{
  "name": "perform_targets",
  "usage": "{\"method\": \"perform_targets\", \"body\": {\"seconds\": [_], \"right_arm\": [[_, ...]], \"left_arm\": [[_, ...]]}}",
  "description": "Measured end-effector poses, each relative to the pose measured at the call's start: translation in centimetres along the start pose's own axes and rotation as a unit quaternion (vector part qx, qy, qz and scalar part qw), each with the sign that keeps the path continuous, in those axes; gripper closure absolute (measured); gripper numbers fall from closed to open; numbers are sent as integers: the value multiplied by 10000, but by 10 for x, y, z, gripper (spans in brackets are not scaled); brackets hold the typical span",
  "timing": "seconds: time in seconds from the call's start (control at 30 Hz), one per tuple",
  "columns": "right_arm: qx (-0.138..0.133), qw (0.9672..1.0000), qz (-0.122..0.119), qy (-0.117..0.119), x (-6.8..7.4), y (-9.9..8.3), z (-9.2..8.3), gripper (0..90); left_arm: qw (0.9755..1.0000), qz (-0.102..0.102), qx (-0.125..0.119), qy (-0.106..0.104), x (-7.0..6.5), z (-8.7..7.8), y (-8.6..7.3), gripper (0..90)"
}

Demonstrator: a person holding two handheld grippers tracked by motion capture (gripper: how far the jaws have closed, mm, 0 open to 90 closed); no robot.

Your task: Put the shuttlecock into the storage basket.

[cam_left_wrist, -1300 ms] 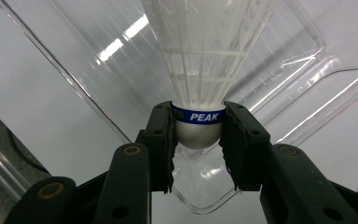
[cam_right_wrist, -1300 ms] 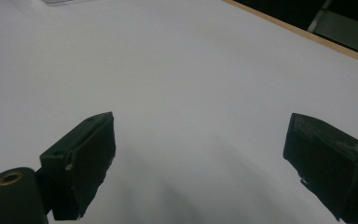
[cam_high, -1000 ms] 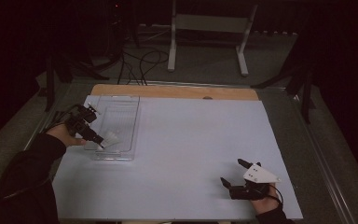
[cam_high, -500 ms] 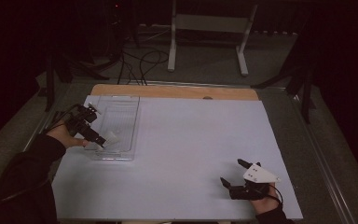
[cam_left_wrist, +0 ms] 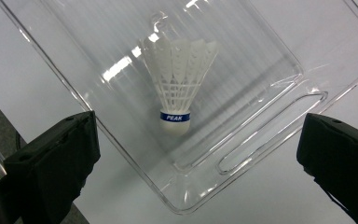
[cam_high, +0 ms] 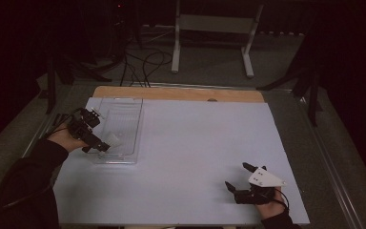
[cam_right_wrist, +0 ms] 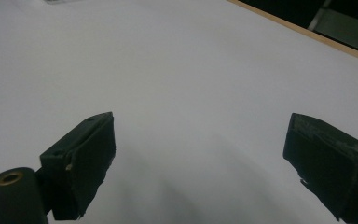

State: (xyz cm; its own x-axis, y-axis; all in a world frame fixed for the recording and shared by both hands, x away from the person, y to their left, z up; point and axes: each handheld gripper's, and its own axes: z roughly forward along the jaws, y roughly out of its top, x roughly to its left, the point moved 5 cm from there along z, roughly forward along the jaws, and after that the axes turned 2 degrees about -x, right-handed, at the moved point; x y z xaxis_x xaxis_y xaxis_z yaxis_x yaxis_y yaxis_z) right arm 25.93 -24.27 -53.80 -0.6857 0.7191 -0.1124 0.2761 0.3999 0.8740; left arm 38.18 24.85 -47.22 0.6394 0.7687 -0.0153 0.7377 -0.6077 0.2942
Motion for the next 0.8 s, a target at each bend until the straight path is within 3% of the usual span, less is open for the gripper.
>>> {"method": "perform_targets", "body": {"seconds": [0.33,0.57,0.7,0.8], "right_arm": [[13,10000,0,-2,0,0,0,91],[24,10000,8,12,0,-1,1,91],[24,10000,7,2,0,-1,1,91],[21,10000,7,-1,0,-1,1,91]], "left_arm": [[9999,66,-133,4,-4,-1,2,0],[9982,69,-589,25,-5,-8,9,1],[9977,53,-673,-40,-7,-10,11,0],[9971,89,-748,49,-8,-11,14,0]]}}
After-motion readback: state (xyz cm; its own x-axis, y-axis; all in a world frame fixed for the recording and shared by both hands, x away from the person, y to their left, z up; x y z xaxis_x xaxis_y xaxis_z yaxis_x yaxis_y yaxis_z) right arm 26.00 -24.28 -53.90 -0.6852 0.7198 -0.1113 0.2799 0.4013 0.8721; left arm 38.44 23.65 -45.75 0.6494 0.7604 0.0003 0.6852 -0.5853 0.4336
